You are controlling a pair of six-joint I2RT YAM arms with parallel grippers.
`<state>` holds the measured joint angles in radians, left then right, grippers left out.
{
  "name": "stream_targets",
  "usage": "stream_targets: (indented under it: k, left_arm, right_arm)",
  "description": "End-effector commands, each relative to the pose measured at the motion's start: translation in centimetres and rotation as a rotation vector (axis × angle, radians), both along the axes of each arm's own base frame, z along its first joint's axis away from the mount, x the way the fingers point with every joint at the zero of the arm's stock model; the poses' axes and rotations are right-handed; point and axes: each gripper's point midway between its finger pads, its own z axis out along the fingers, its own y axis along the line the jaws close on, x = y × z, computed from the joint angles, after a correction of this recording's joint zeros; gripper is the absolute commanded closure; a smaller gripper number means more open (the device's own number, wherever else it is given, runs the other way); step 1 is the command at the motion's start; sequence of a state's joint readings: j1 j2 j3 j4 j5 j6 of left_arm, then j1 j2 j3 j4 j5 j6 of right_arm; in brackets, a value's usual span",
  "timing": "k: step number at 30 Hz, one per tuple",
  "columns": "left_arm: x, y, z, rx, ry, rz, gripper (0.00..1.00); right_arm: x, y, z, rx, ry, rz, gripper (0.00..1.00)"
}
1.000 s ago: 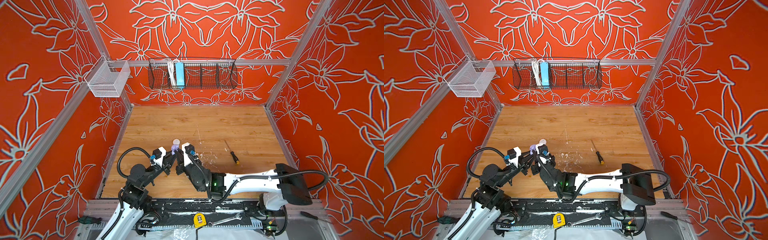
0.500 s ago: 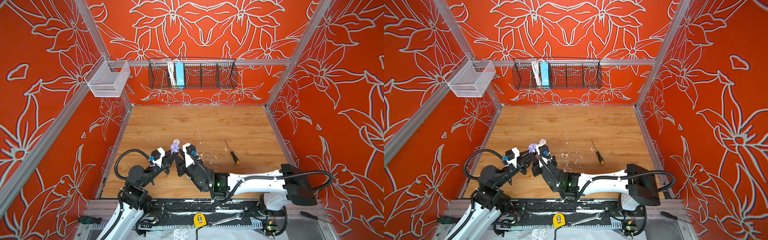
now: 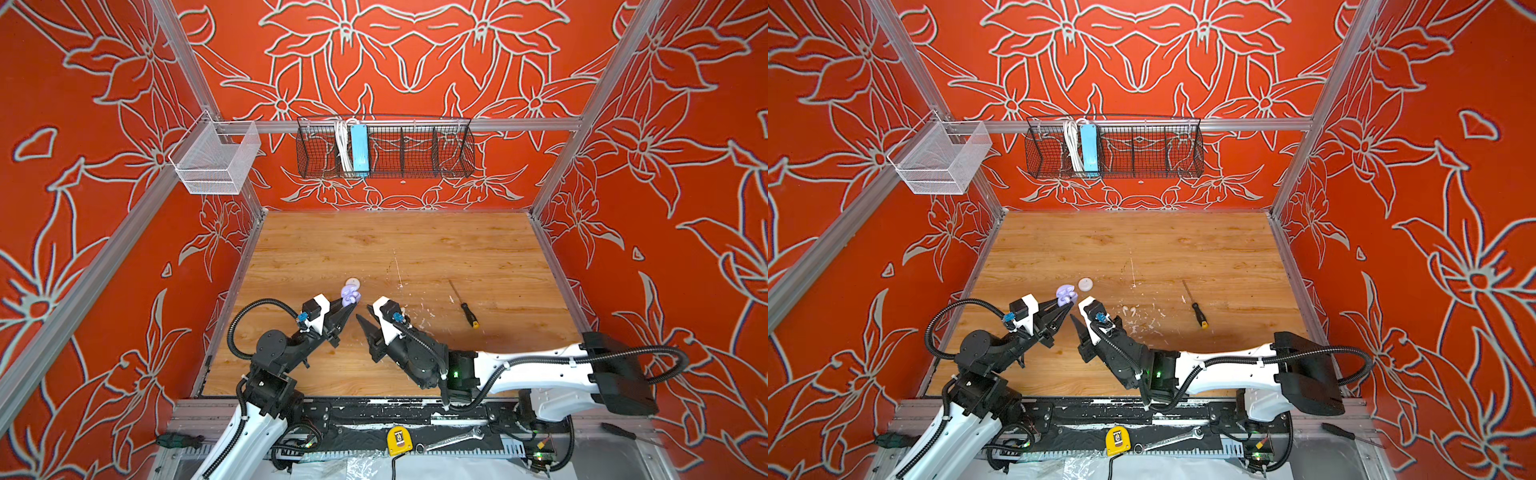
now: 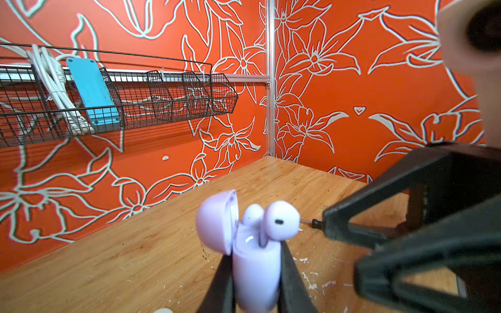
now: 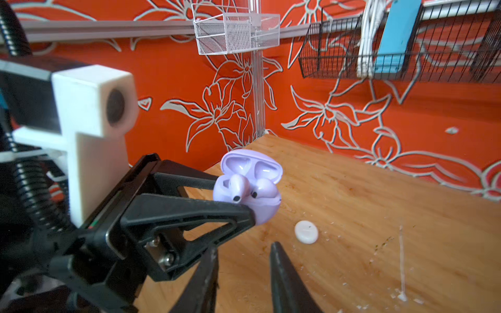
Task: Insert the wireless bluetooth earbuds into the charging case
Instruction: 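Open the right gripper to release the earbud and draw back from the case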
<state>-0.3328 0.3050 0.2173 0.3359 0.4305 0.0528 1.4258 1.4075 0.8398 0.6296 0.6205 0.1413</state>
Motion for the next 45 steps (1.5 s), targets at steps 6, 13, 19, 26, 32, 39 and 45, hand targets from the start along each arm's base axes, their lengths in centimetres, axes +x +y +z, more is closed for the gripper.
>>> stream_targets:
  k: [6, 13, 19, 26, 32, 39, 45]
  left_arm:
    - [-2.4, -1.4, 1.9, 0.07, -0.102, -0.123, 1.0]
    - [-2.8, -2.2, 2.5, 0.079, -0.119, -0.187, 1.0]
    - [-2.3, -2.6, 1.8, 0.09, -0.093, -0.2, 1.0]
    - [-2.2, -2.6, 1.3, 0.097, -0.087, -0.199, 1.0]
    - [-2.5, -2.5, 1.3, 0.095, -0.095, -0.197, 1.0]
    - [-2.6, -2.4, 1.3, 0.095, -0.093, -0.193, 1.0]
    - [-2.9, -2.6, 0.4, 0.112, -0.077, -0.218, 1.0]
  right_arm:
    - [0.1, -1.1, 1.5, -0.054, -0.069, 0.022, 0.81]
    - [-0.2, -0.6, 1.6, -0.067, -0.07, 0.046, 0.85]
    - [-0.7, -0.1, 2.2, -0.055, -0.079, 0.086, 0.85]
    - [-0.6, 0.7, 2.2, -0.079, -0.08, 0.094, 0.86]
    - [-0.5, 1.1, 2.0, -0.086, -0.076, 0.092, 0.86]
    - [-0.6, 1.1, 2.8, -0.083, -0.078, 0.099, 0.85]
    - [0.0, -2.4, 5.4, -0.059, -0.101, 0.028, 0.79]
